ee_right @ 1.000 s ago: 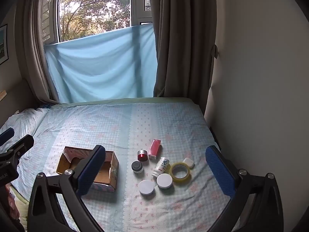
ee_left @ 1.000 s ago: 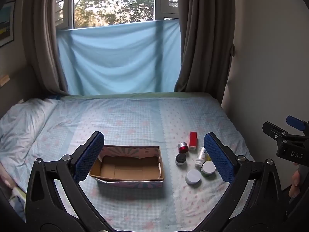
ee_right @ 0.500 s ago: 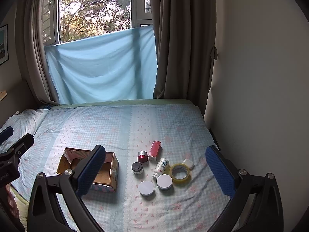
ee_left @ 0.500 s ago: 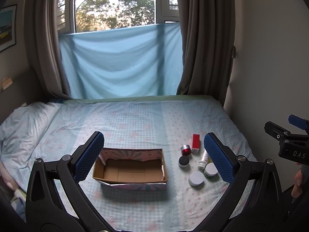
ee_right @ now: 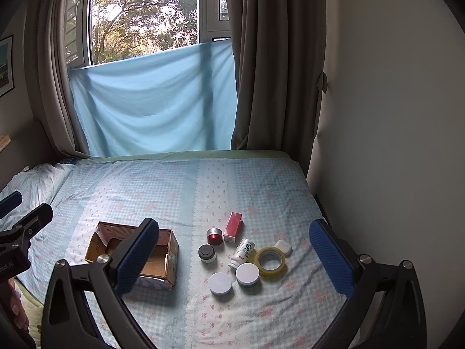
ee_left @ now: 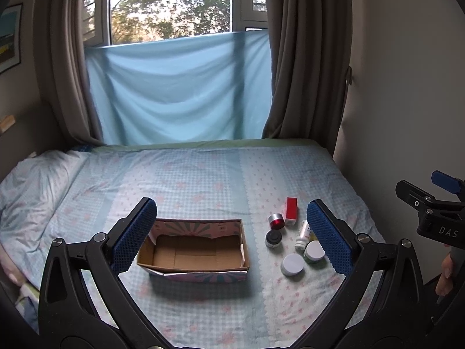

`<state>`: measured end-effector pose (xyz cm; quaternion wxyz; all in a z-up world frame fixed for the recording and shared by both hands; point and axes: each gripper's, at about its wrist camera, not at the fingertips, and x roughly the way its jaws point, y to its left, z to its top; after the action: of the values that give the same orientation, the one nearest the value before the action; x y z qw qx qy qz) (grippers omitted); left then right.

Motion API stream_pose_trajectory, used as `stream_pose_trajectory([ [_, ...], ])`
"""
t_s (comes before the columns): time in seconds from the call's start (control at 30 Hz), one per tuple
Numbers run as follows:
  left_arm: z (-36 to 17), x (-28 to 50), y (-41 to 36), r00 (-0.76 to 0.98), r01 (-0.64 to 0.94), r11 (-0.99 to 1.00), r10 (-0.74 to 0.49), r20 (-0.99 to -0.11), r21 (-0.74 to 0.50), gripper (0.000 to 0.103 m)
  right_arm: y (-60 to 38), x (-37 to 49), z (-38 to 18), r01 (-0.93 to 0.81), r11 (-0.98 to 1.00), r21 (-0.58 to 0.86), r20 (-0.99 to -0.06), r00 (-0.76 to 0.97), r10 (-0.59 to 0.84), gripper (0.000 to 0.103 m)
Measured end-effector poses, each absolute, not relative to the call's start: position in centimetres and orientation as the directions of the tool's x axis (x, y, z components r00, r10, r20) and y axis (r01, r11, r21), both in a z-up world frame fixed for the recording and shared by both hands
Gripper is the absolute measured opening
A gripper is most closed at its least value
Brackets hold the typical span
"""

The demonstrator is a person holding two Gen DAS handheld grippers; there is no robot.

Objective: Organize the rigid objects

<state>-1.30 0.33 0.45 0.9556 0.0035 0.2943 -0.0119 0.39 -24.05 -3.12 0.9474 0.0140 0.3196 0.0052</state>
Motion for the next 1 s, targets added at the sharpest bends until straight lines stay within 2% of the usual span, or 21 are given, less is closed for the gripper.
stream_pose_trajectory([
  [1.0,0.44,-1.41,0.56,0.83,0.039,0.999,-0.035,-0.557,-0.005,0.102,-23.44,0.03,-3.13,0.006,0.999,0.044,-0.612,0.79,0.022,0.103],
])
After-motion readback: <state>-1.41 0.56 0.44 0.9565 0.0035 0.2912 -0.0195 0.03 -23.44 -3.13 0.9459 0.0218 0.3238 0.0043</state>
